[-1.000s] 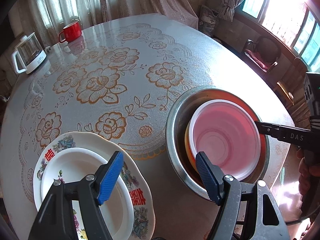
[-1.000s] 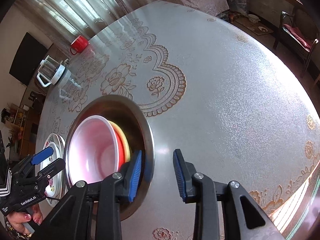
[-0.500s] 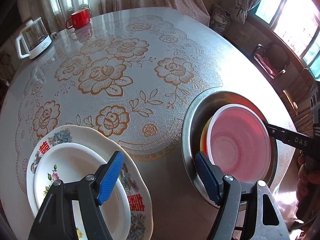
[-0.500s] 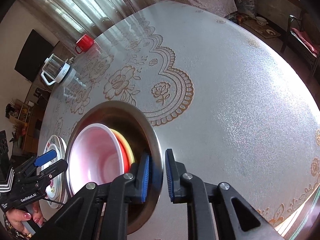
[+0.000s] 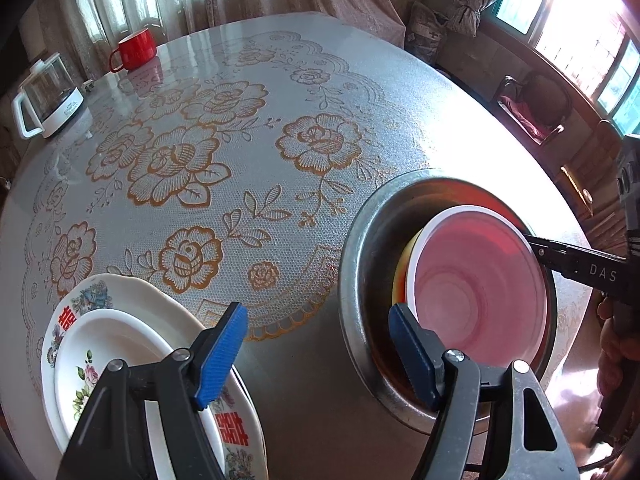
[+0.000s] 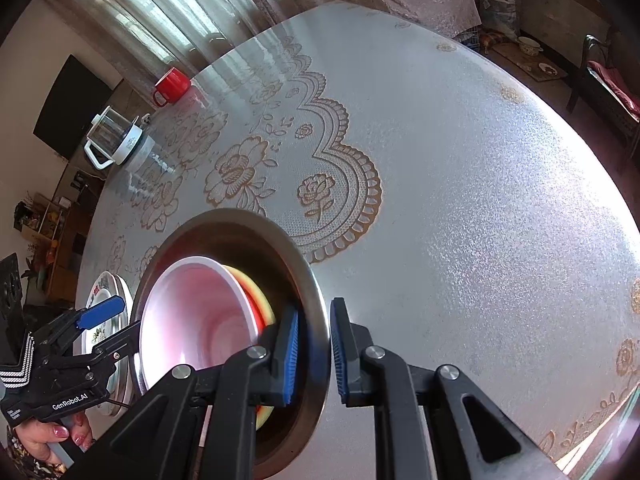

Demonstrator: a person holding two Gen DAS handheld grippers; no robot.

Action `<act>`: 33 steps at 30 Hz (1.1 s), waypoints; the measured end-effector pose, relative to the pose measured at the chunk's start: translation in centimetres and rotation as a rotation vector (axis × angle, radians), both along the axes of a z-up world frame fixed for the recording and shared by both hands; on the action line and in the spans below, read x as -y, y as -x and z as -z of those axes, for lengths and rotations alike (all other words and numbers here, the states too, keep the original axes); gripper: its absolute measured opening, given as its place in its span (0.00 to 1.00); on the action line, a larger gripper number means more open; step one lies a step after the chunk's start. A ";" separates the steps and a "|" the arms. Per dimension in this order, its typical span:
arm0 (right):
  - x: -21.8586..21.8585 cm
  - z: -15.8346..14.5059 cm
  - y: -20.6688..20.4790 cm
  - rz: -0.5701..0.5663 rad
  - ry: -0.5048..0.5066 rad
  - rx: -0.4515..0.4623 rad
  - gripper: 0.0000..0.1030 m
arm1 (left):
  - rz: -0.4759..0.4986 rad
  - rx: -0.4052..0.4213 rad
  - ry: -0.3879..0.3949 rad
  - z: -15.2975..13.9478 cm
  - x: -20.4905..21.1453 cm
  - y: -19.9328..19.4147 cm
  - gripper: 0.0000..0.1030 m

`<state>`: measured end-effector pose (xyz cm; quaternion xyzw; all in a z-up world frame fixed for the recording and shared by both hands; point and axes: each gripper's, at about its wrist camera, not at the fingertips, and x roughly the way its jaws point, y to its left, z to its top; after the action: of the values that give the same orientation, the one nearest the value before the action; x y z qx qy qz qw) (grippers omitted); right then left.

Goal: Organize plates and bowls
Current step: 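Close the right tool on the steel basin rim, then lift the steel basin with nested bowls and carry it over the plate stack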

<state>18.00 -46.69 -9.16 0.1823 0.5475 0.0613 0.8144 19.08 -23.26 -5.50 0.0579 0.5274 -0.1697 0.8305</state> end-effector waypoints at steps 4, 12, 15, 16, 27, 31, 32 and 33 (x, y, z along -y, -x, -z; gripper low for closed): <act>0.4 0.0 0.0 0.011 0.001 -0.001 0.14 | 0.005 -0.001 0.014 0.1 0.5 -0.3 0.69; 1.2 0.2 0.4 0.024 -0.002 -0.016 0.14 | 0.045 -0.002 0.030 0.4 1.3 -0.2 0.59; 1.4 0.6 0.7 0.023 -0.009 -0.041 0.15 | 0.059 -0.002 0.038 0.5 1.3 0.0 0.56; 1.5 0.7 0.9 0.025 -0.017 -0.043 0.15 | 0.068 -0.004 0.043 0.5 1.3 0.1 0.52; 1.8 1.0 0.9 0.017 -0.048 -0.069 0.15 | 0.166 -0.047 0.094 0.9 2.0 -0.2 0.20; 1.7 1.1 0.8 0.011 -0.044 -0.072 0.16 | 0.172 -0.077 0.128 1.4 1.7 -0.9 0.17; 1.6 1.1 0.7 0.007 -0.033 -0.069 0.15 | 0.173 -0.084 0.141 1.5 1.6 -1.0 0.17; 1.5 1.1 0.7 0.005 -0.026 -0.068 0.15 | 0.174 -0.085 0.150 1.6 1.5 -1.1 0.16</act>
<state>17.29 -48.19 -10.27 0.1963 0.5737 0.0601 0.7929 20.19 -24.80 -7.09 0.0338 0.5411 -0.2824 0.7914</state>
